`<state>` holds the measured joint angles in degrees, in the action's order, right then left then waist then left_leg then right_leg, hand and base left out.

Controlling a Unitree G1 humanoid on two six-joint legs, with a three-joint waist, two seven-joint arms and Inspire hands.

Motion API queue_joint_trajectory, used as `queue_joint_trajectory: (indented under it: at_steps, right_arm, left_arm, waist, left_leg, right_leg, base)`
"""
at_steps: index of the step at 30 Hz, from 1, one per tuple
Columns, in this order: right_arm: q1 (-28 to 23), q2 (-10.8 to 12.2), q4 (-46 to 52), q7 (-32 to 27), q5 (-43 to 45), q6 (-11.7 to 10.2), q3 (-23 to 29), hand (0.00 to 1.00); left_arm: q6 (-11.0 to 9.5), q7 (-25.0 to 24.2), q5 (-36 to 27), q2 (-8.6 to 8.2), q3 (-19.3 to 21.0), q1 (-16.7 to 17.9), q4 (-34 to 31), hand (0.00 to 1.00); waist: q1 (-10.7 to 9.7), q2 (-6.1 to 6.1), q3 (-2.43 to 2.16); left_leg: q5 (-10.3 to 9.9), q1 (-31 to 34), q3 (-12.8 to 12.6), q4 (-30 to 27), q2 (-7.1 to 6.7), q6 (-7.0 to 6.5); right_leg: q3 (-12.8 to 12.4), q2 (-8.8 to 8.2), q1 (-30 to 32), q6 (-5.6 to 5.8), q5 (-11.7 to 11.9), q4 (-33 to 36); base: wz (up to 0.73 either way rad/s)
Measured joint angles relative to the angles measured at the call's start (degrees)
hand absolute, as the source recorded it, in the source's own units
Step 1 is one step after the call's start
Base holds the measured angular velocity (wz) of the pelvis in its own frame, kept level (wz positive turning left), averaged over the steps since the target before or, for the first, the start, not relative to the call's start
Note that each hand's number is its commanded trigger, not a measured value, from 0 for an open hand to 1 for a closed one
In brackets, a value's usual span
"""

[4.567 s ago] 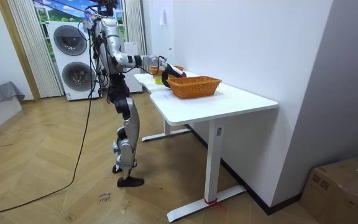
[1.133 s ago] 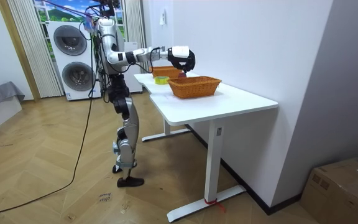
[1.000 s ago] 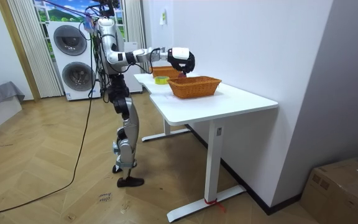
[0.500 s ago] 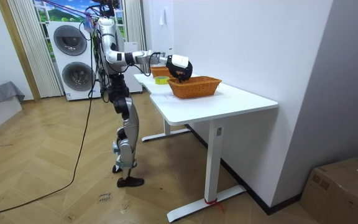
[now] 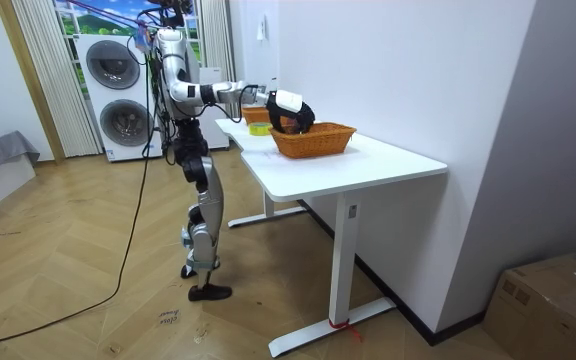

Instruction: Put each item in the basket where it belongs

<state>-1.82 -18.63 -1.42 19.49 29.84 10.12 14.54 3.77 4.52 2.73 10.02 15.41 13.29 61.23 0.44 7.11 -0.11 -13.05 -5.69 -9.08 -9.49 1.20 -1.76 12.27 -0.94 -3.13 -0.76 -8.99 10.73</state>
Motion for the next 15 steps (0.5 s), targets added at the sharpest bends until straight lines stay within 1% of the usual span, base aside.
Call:
queue_joint_trajectory:
  at_steps: [15]
  right_arm:
    - [0.0,0.0,0.0,0.7,-0.07,0.0,0.0,0.0]
  left_arm:
    - [0.0,0.45,-0.04,0.0,0.04,0.08,0.0,0.0]
  waist:
    - [0.08,-0.47,-0.09]
  left_leg:
    - [0.0,-0.05,-0.02,-0.02,0.01,0.0]
  right_leg:
    - [-0.01,-0.02,-0.02,-0.01,0.01,0.04]
  base:
    - [0.0]
